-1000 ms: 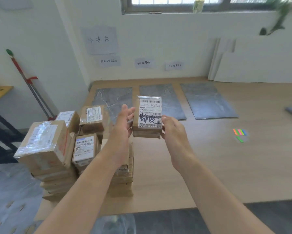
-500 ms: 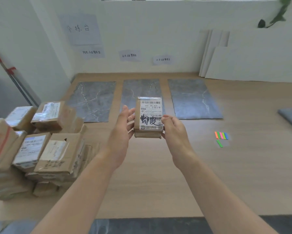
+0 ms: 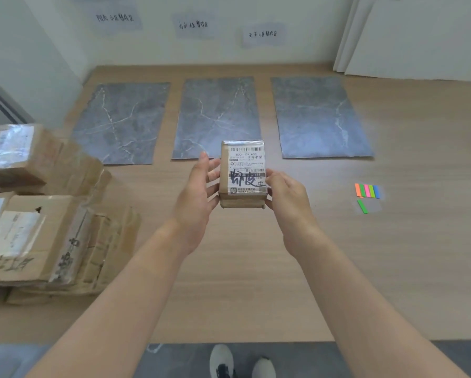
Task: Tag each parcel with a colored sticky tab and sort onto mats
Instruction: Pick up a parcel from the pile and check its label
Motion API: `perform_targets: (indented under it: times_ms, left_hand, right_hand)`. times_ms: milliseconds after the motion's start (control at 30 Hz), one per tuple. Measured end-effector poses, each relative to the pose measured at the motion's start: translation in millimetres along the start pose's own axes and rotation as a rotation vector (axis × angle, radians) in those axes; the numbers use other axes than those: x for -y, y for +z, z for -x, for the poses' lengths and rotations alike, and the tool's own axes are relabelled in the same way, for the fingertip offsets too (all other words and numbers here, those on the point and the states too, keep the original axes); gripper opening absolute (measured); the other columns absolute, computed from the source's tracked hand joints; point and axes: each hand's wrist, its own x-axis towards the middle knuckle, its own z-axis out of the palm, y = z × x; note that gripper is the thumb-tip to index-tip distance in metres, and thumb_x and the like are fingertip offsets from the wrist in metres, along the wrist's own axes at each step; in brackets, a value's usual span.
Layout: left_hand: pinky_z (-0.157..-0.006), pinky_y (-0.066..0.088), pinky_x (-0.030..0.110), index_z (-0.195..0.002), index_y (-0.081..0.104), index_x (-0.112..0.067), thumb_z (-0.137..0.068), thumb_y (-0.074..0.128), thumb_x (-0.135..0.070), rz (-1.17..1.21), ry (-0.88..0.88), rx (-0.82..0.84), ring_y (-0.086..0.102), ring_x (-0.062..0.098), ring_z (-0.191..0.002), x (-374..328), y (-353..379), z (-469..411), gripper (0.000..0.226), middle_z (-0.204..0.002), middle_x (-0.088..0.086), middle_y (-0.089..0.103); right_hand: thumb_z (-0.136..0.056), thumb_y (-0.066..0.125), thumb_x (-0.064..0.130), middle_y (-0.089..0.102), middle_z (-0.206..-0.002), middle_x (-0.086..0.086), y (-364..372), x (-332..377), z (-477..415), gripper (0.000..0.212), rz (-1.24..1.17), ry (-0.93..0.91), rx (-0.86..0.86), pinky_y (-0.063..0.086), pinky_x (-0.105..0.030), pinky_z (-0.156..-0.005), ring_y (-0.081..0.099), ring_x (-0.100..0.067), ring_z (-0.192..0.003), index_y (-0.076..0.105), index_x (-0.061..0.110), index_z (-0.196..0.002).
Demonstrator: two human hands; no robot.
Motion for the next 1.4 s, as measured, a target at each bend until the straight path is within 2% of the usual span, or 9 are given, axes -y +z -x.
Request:
perform_targets:
  times_ms: [300,500,733,933,1033,1100,1167,1300,1400]
  left_hand:
    - [-0.093,0.045,0.024,-0.140,0.052,-0.022,-0.103,0.027,-0.058,-0.049,-0.108,0.027,0.062,0.007,-0.118,87,-5,-40,0.058,-0.134,-0.005,0.062]
    - [-0.102,0.044,0.027,-0.142,0.051,-0.021,-0.103,0.025,-0.057,-0.018,-0.145,0.038,0.061,0.009,-0.121,128,-6,-52,0.059,-0.133,-0.005,0.063]
    - [-0.109,0.041,0.030,-0.143,0.051,-0.019,-0.103,0.028,-0.056,-0.006,-0.177,0.042,0.059,0.010,-0.125,152,-5,-52,0.059,-0.138,-0.001,0.060]
    - [-0.114,0.038,0.034,-0.143,0.051,-0.019,-0.104,0.028,-0.056,-0.031,-0.194,0.043,0.057,0.011,-0.127,157,-10,-51,0.058,-0.142,0.000,0.057]
    - [-0.119,0.030,0.034,-0.145,0.047,-0.021,-0.104,0.025,-0.055,-0.041,-0.197,0.038,0.049,0.002,-0.126,151,-11,-49,0.057,-0.144,-0.003,0.054]
    - [-0.123,0.020,0.035,-0.148,0.043,-0.023,-0.104,0.025,-0.058,-0.069,-0.178,0.048,0.036,-0.002,-0.130,144,-8,-46,0.059,-0.150,-0.006,0.045]
    - [-0.123,0.015,0.033,-0.148,0.042,-0.025,-0.094,0.031,-0.067,-0.090,-0.141,0.065,0.031,-0.005,-0.135,133,-3,-45,0.069,-0.153,-0.011,0.041]
    - [-0.123,0.013,0.029,-0.155,0.034,-0.025,-0.081,0.039,-0.073,-0.093,-0.096,0.121,0.025,-0.007,-0.143,102,12,-40,0.089,-0.159,-0.014,0.034]
    - [-0.117,0.020,0.024,-0.153,0.038,-0.027,-0.090,0.037,-0.069,-0.092,-0.072,0.178,0.033,-0.005,-0.137,76,30,-34,0.076,-0.159,-0.009,0.035]
  right_hand:
    - [-0.100,0.039,0.012,0.078,-0.101,0.009,-6,-93,-35,0.038,-0.050,0.084,-0.083,0.053,-0.029,-0.089,0.069,-0.002,-0.091,0.076,0.018,-0.104]
    - [-0.099,0.040,0.013,0.078,-0.105,0.008,-14,-132,-45,0.039,-0.046,0.133,-0.113,0.052,-0.021,-0.084,0.068,-0.001,-0.092,0.076,0.020,-0.112]
    - [-0.100,0.044,0.011,0.075,-0.088,0.022,-19,-154,-48,0.034,-0.002,0.166,-0.135,0.045,-0.004,-0.066,0.064,0.012,-0.080,0.073,0.028,-0.098]
    - [-0.100,0.047,0.013,0.075,-0.105,0.015,-18,-163,-46,0.033,0.009,0.160,-0.155,0.045,-0.006,-0.071,0.063,0.012,-0.084,0.069,0.025,-0.121]
    - [-0.102,0.047,0.012,0.070,-0.091,0.031,-18,-157,-45,0.029,0.000,0.164,-0.178,0.041,0.001,-0.068,0.058,0.023,-0.076,0.067,0.026,-0.118]
    - [-0.102,0.048,0.017,0.066,-0.112,0.034,-19,-149,-43,0.033,-0.004,0.153,-0.200,0.036,0.002,-0.081,0.053,0.027,-0.093,0.063,0.019,-0.132]
    - [-0.103,0.048,0.022,0.056,-0.144,0.019,-20,-136,-40,0.043,-0.018,0.152,-0.214,0.033,-0.006,-0.092,0.047,0.014,-0.115,0.055,0.015,-0.145]
    - [-0.104,0.049,0.022,0.053,-0.145,0.014,-23,-105,-35,0.044,-0.063,0.124,-0.247,0.035,0.007,-0.067,0.049,0.021,-0.095,0.052,0.016,-0.147]
    - [-0.104,0.050,0.023,0.052,-0.148,0.012,-30,-76,-29,0.044,-0.086,0.064,-0.264,0.040,-0.004,-0.091,0.053,0.010,-0.117,0.053,0.017,-0.147]
